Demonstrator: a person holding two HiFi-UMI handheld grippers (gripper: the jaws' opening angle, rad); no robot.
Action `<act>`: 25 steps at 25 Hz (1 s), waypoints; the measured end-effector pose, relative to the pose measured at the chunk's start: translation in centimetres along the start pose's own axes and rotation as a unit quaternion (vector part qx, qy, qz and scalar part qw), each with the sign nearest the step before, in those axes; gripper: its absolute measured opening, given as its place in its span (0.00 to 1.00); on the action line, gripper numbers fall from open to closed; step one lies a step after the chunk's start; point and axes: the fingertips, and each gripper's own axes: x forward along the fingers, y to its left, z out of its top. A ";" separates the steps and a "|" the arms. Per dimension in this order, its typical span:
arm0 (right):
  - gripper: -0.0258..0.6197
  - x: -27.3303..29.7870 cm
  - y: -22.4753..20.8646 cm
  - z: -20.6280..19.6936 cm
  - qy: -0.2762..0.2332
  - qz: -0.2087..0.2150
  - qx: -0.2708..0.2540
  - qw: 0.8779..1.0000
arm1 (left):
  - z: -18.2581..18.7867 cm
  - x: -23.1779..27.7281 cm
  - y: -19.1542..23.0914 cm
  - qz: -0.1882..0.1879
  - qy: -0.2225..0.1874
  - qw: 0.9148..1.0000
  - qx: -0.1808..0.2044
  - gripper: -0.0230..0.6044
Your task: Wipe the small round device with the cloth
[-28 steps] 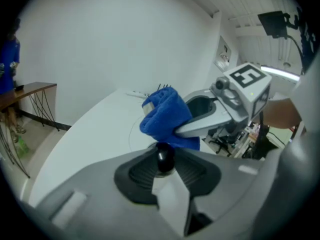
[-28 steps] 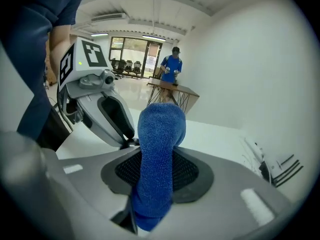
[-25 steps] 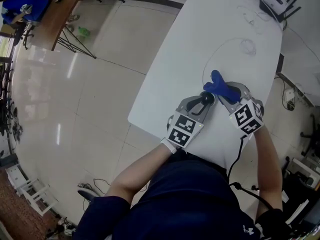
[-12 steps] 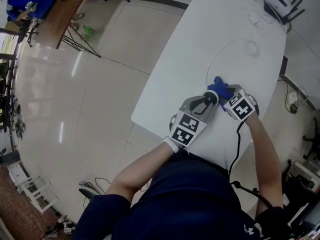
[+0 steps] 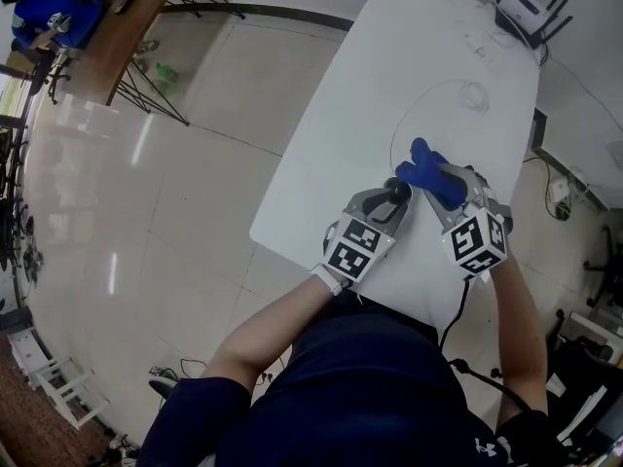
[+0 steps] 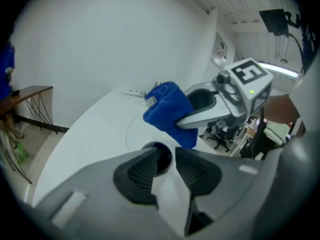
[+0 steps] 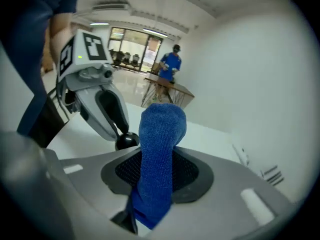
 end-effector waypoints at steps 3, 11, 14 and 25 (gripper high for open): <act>0.27 0.2 2.8 1.7 -0.010 0.038 -0.097 0.995 | 0.0 0.2 -0.1 0.003 -0.002 1.000 0.003 0.22; 0.27 2.5 1.6 1.3 0.022 0.084 -0.205 0.975 | 0.2 0.2 -0.5 -0.003 -0.010 1.000 0.001 0.22; 0.27 4.3 1.0 -0.2 0.048 0.131 -0.226 0.964 | 0.3 0.2 -0.6 -0.003 -0.019 1.000 -0.001 0.22; 0.27 10.7 3.0 -5.9 0.150 0.239 -0.206 0.937 | 0.5 0.3 -0.1 0.002 -0.027 1.000 -0.010 0.21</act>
